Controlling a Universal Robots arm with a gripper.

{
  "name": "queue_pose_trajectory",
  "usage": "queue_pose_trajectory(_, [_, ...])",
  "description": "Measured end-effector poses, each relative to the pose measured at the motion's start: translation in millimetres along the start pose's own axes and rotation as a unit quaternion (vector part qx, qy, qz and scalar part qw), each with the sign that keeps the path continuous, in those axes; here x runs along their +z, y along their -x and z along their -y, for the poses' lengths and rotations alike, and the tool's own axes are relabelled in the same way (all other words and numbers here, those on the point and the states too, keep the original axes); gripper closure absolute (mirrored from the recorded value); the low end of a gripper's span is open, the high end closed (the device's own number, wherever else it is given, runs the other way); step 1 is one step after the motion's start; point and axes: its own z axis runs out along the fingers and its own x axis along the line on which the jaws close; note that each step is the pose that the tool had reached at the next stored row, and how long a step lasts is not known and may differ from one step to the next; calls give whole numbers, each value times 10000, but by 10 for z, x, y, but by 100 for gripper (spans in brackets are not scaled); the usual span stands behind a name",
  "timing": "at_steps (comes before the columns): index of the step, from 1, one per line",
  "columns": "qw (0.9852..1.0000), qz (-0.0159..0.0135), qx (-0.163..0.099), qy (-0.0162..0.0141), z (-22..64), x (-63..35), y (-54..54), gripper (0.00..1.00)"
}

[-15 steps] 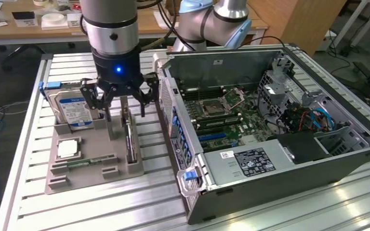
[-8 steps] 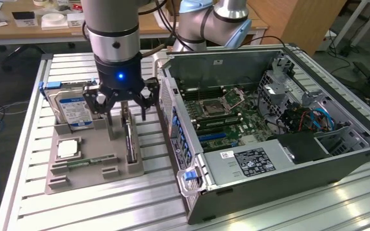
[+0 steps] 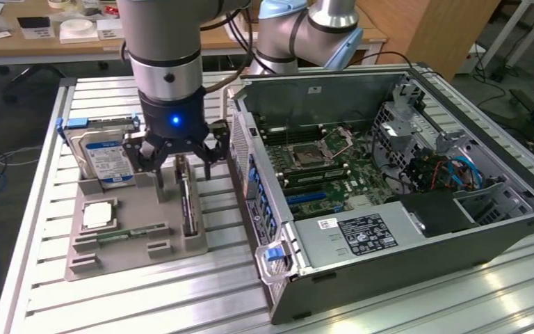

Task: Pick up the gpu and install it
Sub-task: 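Pick up the gpu and move the gpu toward the slot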

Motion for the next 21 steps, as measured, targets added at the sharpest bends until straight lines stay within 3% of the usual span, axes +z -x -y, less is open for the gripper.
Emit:
queue_pose_trajectory(3, [10000, 1, 0, -2, 0, 54, 0, 24])
queue_pose_trajectory(7, [10000, 0, 6, -49, -23, 98, -1, 24])
queue_pose_trajectory(15, [10000, 1, 20, -93, -42, 226, -20, 24])
queue_pose_trajectory(21, [9999, 1, 60, -106, -86, 334, -32, 24])
